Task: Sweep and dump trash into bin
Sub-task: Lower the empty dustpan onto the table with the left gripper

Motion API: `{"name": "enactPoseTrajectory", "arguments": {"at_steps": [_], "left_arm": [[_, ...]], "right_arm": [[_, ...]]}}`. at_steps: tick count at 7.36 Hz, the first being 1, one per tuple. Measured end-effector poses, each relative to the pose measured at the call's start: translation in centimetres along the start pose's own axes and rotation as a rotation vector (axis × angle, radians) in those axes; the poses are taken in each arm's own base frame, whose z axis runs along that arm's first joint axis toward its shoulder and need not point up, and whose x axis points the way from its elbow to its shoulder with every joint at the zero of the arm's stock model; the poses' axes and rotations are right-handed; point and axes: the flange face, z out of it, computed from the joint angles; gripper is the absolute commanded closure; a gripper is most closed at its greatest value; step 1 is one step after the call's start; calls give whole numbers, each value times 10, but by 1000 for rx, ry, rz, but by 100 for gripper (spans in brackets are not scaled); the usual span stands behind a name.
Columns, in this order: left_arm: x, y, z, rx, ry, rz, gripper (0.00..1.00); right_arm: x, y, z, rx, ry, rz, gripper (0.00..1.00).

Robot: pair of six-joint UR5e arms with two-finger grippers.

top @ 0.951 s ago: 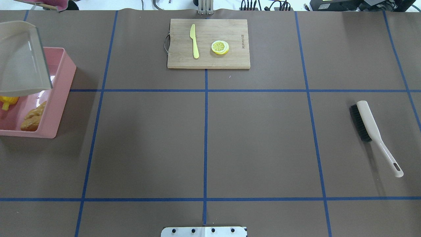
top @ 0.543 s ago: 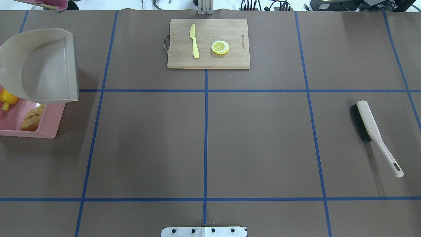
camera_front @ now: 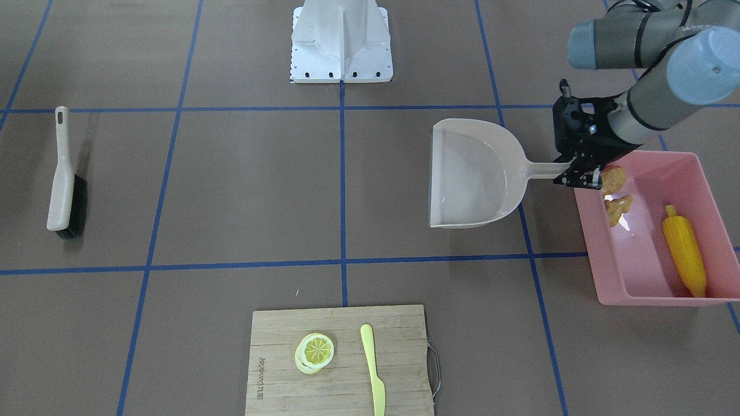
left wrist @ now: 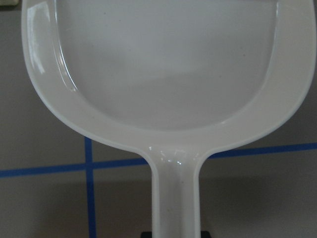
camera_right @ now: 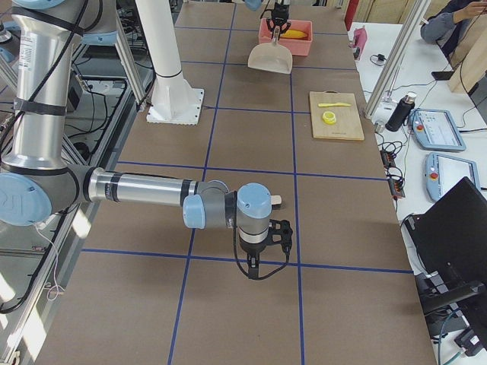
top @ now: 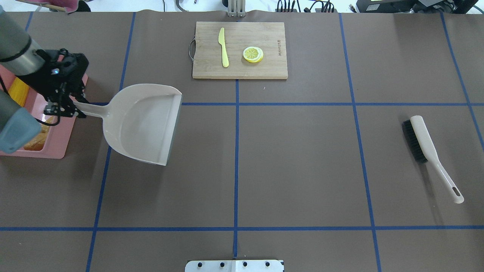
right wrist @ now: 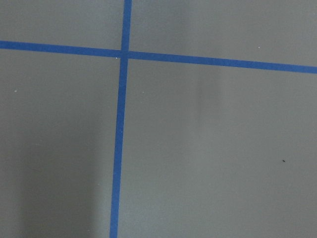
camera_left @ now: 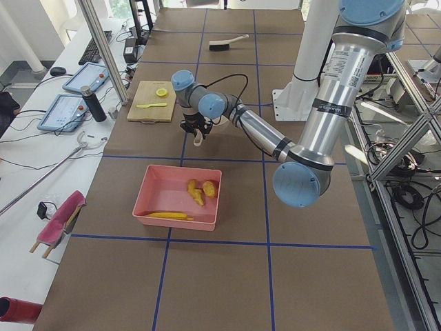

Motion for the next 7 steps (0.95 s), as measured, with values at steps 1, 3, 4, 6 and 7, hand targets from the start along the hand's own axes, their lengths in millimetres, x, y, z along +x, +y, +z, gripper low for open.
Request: {"name": "enactPoseTrajectory", "arguments": {"at_steps": [1, 3, 4, 6, 7], "left_arm": [[4, -23, 18, 12, 3, -26, 100], [12, -47, 41, 9, -2, -55, 100], [15, -52, 47, 8, 2, -62, 100], [15, -56, 59, 8, -2, -56, 100], [16, -59, 67, 8, -9, -54, 100]], "right_arm": [[1, 1, 2, -4, -1, 2, 0], [7, 3, 10, -20, 0, 14, 0], [9, 4, 12, -24, 1, 18, 0], [10, 4, 13, -26, 2, 20, 0], [11, 5, 14, -28, 2, 21, 0]]}}
